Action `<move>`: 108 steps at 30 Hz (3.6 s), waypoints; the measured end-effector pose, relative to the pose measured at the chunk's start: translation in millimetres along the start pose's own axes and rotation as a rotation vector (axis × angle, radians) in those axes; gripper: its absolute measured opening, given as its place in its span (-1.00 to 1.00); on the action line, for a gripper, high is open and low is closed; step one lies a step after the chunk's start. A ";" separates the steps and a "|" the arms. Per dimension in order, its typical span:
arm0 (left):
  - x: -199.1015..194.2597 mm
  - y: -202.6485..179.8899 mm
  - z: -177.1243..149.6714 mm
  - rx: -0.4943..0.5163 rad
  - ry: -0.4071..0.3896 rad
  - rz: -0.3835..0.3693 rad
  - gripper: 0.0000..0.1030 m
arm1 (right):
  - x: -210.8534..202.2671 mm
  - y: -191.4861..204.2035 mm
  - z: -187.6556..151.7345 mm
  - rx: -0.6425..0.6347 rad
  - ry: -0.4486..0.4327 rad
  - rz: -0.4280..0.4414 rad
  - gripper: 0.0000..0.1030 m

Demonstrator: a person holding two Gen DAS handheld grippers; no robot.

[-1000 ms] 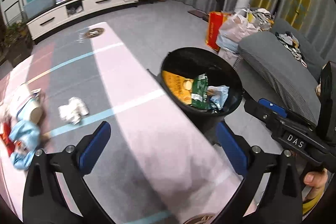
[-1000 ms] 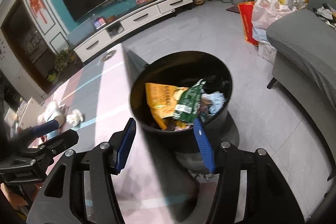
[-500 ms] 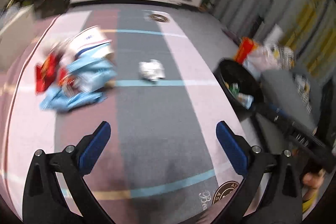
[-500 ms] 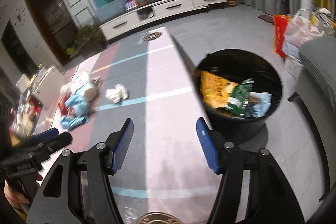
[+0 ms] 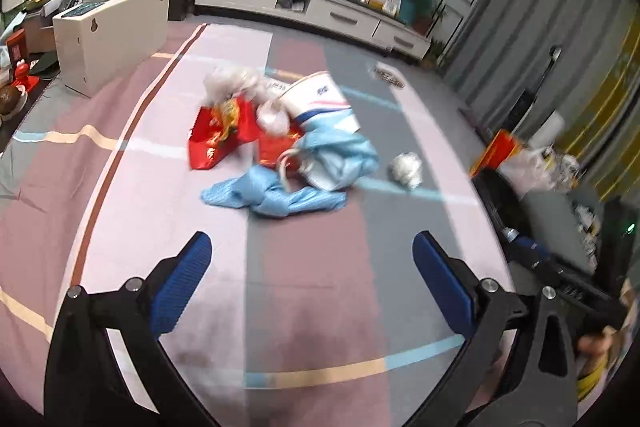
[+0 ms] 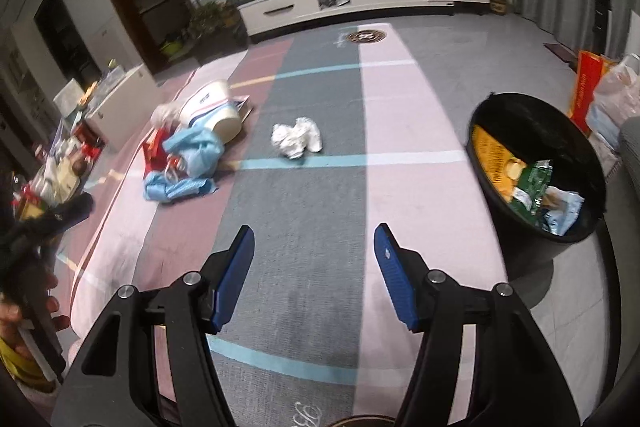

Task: Collect trash
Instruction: 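Move both open tools back from the bin toward the trash pile, then grasp the blue cloth with the left tool while the right tool grasps the blue face mask, then carry the blue cloth and mask over the black bin and open both tools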

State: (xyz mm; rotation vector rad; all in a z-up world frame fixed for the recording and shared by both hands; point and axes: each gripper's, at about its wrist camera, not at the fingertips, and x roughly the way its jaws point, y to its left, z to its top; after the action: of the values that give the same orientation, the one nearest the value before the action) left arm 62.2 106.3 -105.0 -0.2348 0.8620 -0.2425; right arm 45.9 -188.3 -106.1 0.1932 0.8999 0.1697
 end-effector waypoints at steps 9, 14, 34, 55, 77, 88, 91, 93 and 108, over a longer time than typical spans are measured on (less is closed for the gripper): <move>40.7 9.8 16.0 0.025 0.049 0.020 0.95 | 36.6 37.2 19.4 -0.047 0.025 0.121 0.33; 64.7 21.3 26.6 -0.007 0.044 -0.013 0.95 | 62.9 54.1 39.3 -0.016 0.021 0.189 0.34; 104.9 43.1 28.8 -0.038 0.117 -0.031 0.18 | 156.4 97.0 73.0 0.042 0.108 0.312 -0.29; 76.3 43.8 23.4 -0.076 0.061 -0.138 -0.40 | 64.7 31.5 57.1 0.193 -0.094 0.266 -0.82; 30.7 -75.0 25.3 0.148 -0.010 -0.135 -0.41 | -11.0 -19.9 24.4 0.180 -0.192 0.144 -0.82; 38.2 -145.1 39.5 0.227 0.007 -0.193 -0.41 | -46.5 -78.7 16.2 0.264 -0.284 0.093 -0.82; 42.2 -166.4 40.5 0.260 0.011 -0.200 -0.40 | -55.5 -98.0 13.8 0.294 -0.311 0.076 -0.82; 45.8 -179.6 40.4 0.281 0.017 -0.205 -0.40 | -60.1 -108.4 11.3 0.313 -0.324 0.066 -0.82; 91.9 -288.1 39.5 0.416 0.072 -0.309 -0.39 | -86.3 -202.0 -13.2 0.480 -0.411 -0.069 -0.82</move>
State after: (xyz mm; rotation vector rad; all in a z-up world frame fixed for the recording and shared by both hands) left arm 117.1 -190.2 -59.7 0.0318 0.8246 -0.7128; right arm -4.0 -402.4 -96.5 0.6191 0.5232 -0.1514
